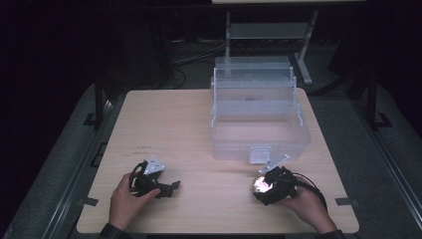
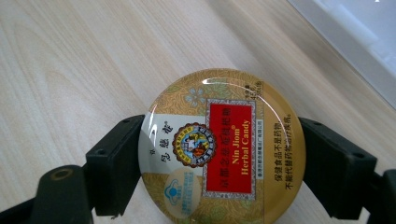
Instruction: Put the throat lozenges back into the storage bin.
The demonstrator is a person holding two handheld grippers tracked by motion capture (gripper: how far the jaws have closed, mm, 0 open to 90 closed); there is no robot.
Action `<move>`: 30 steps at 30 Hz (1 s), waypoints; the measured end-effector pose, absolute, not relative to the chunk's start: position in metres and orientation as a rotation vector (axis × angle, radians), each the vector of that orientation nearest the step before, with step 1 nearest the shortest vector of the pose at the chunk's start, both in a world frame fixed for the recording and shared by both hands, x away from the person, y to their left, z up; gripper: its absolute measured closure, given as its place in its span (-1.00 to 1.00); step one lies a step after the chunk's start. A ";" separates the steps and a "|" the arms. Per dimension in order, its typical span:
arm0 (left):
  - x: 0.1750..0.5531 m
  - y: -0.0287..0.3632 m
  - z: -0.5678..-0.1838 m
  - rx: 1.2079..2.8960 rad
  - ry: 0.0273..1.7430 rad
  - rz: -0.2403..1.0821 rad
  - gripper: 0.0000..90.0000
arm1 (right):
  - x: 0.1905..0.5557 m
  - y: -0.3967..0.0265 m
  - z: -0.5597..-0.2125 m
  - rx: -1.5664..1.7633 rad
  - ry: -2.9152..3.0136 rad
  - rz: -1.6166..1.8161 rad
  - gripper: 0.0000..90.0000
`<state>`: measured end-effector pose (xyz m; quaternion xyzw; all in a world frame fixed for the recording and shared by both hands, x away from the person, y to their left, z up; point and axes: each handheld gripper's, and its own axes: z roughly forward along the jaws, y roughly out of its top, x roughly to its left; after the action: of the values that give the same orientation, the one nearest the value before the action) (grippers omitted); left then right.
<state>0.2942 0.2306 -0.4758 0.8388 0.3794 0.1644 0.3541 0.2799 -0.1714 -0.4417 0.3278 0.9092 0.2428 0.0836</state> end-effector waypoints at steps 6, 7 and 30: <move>0.294 0.230 -0.476 2.167 0.982 0.425 -0.76 | 0.280 -0.176 -0.441 0.996 2.706 0.720 -0.57; 0.294 0.231 -0.476 2.167 0.982 0.425 -0.76 | 0.280 -0.177 -0.441 1.004 2.703 0.717 -0.57; 0.294 0.230 -0.476 2.165 0.983 0.425 -0.76 | 0.282 -0.209 -0.436 1.105 2.646 0.710 -0.57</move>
<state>0.2941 0.2304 -0.4759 0.8380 0.3803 0.1645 0.3552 0.2821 -0.2089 -0.4359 0.3724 0.8918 0.2392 0.0936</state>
